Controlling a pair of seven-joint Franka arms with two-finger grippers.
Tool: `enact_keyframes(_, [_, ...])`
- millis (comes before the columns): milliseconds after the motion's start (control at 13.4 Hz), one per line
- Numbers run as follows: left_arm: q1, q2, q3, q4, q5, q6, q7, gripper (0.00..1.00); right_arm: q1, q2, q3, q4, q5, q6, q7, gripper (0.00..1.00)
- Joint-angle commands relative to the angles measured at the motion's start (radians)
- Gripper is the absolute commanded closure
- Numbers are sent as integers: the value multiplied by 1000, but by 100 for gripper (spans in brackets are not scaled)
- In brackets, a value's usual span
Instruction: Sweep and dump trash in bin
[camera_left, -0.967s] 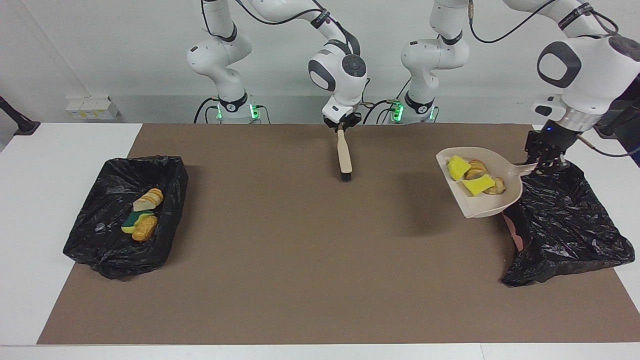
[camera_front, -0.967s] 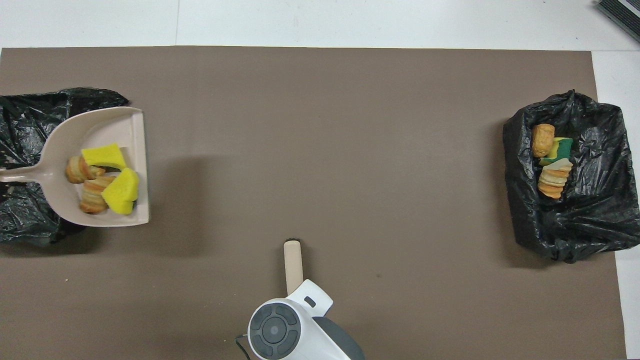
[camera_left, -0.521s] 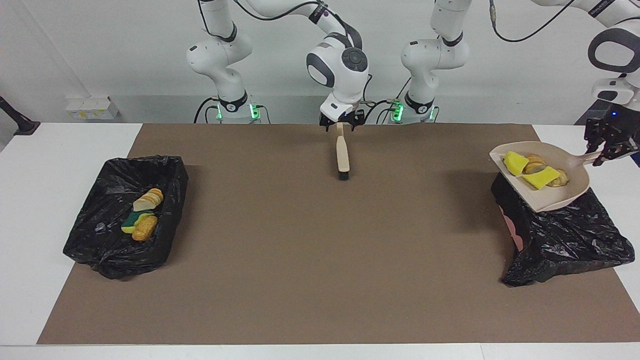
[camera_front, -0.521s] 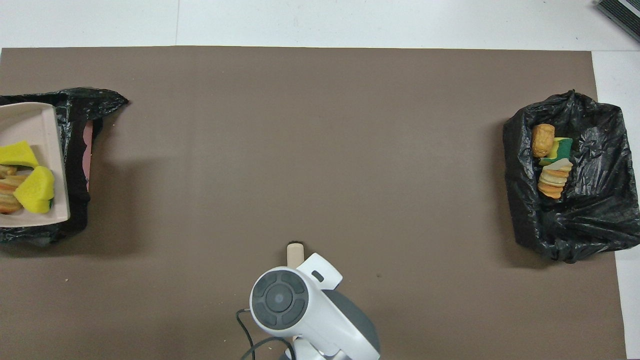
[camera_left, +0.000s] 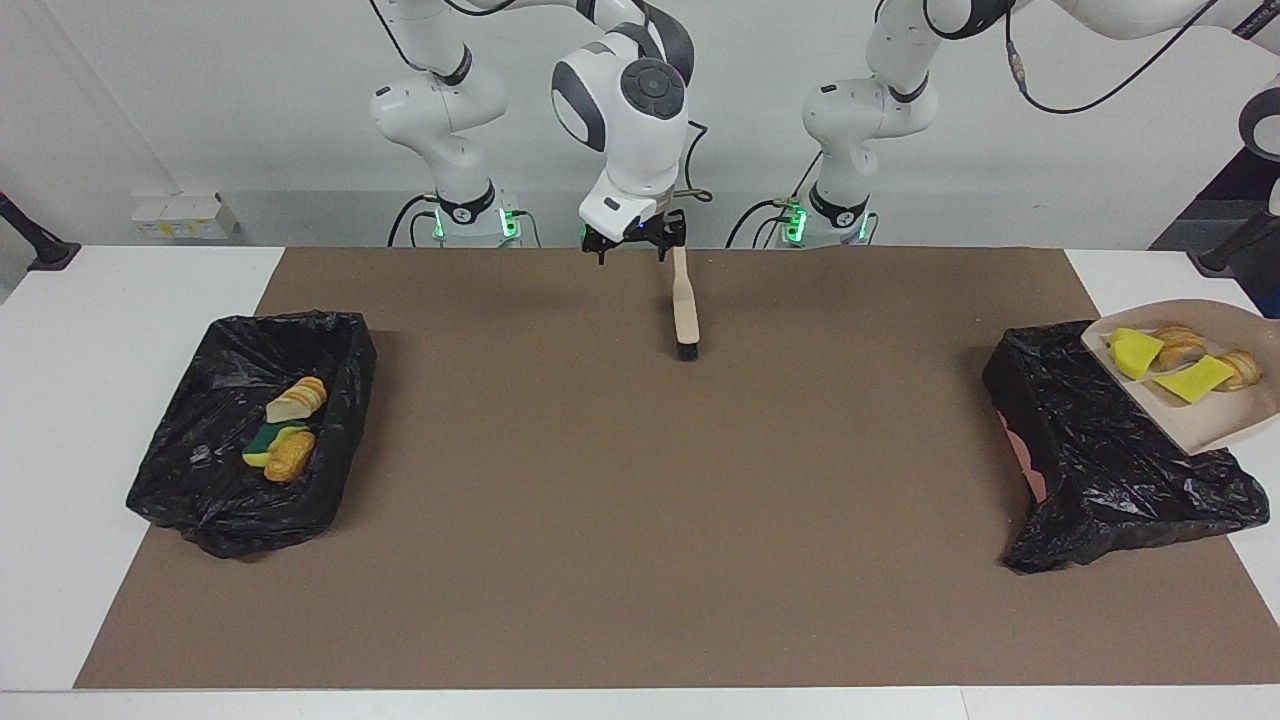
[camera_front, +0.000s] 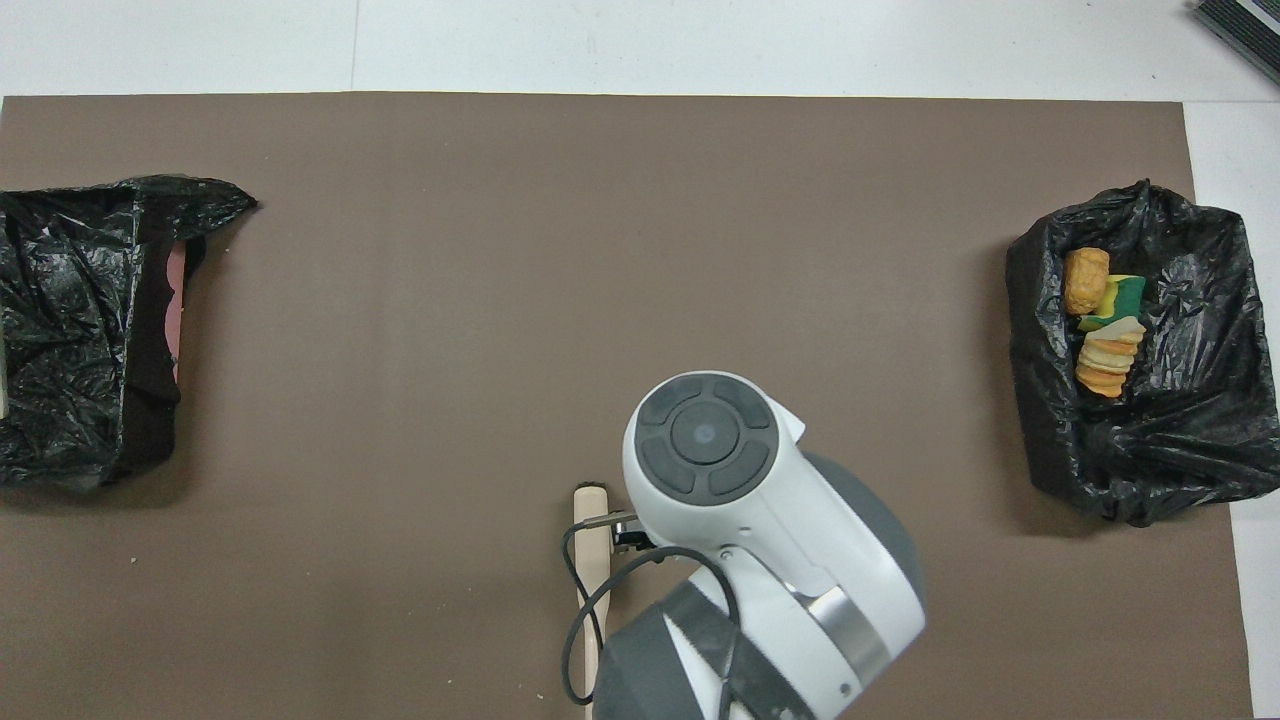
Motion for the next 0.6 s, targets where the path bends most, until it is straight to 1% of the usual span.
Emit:
enact_keyframes(0, [-27, 5, 1, -7, 163, 21, -31, 100, -64, 3, 11, 47, -63, -44, -92, 0])
enact_keyframes(149, [-49, -10, -4, -58, 283, 30, -111, 100, -121, -14, 6, 53, -70, -43, -156, 0])
enact_keyframes(298, [-80, -30, -10, -93, 403, 33, -215, 100, -205, -42, 6, 56, -71, -43, -222, 0])
enact_keyframes(372, [-101, -38, -16, -104, 458, 18, -287, 100, -242, -59, 6, 56, -73, -43, -259, 0])
enact_keyframes(521, [-104, -56, -54, -113, 571, -16, -368, 100, -322, -79, 6, 56, -106, -43, -336, 0])
